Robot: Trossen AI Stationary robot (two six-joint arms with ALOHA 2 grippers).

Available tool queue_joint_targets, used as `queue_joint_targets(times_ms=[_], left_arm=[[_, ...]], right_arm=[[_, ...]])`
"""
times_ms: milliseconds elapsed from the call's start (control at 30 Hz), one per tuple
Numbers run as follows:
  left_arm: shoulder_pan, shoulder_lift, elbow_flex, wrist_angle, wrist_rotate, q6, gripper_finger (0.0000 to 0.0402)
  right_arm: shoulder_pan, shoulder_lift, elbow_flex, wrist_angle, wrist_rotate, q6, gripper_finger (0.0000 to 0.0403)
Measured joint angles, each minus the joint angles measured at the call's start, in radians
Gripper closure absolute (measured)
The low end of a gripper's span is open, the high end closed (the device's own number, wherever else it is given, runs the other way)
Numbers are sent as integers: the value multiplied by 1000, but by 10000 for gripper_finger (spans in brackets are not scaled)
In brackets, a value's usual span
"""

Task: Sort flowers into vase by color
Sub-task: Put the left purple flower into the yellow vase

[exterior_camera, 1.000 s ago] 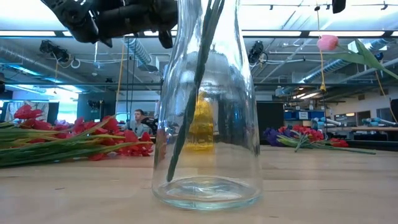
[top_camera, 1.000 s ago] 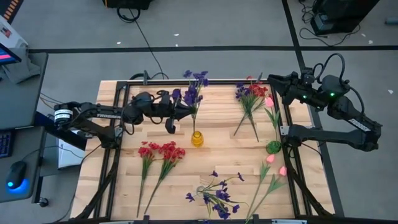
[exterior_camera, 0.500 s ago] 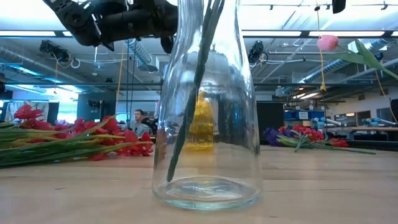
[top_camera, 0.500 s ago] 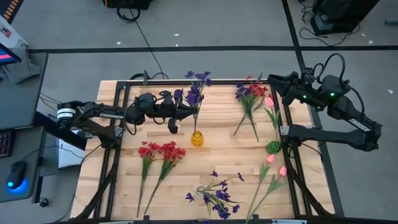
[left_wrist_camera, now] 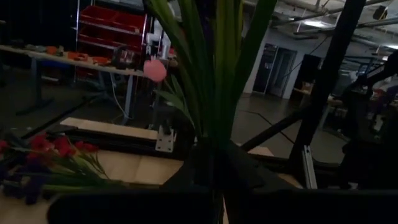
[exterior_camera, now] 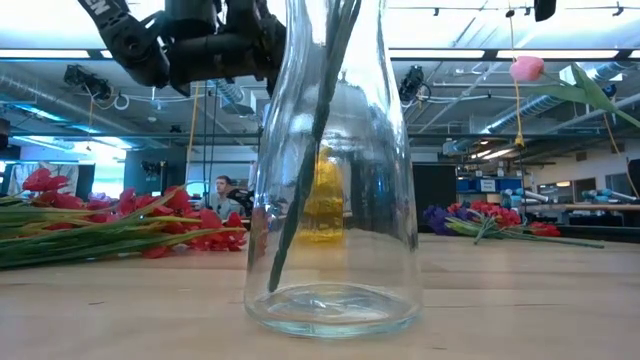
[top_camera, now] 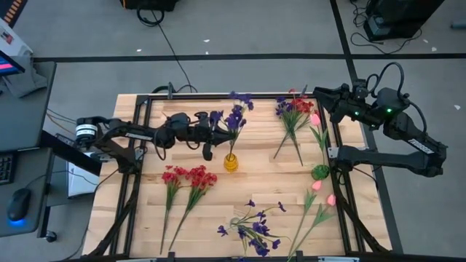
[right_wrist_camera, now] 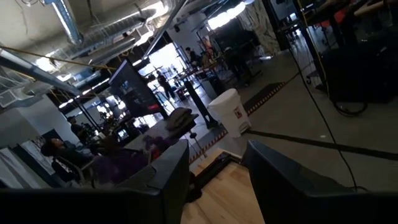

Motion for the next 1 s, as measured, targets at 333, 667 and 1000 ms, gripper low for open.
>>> queue_joint_targets(times_ms=[333, 667, 1000], left_arm=[[0, 21, 0, -9, 12, 21, 358], [0, 20, 0, -115, -4, 22, 327], [2, 20, 0, -111, -50, 2, 199]], right_arm=[[0, 0, 0, 0, 0, -34, 232], [0, -2, 0, -2, 0, -90, 232], [0, -2, 0, -2, -2, -106, 232]])
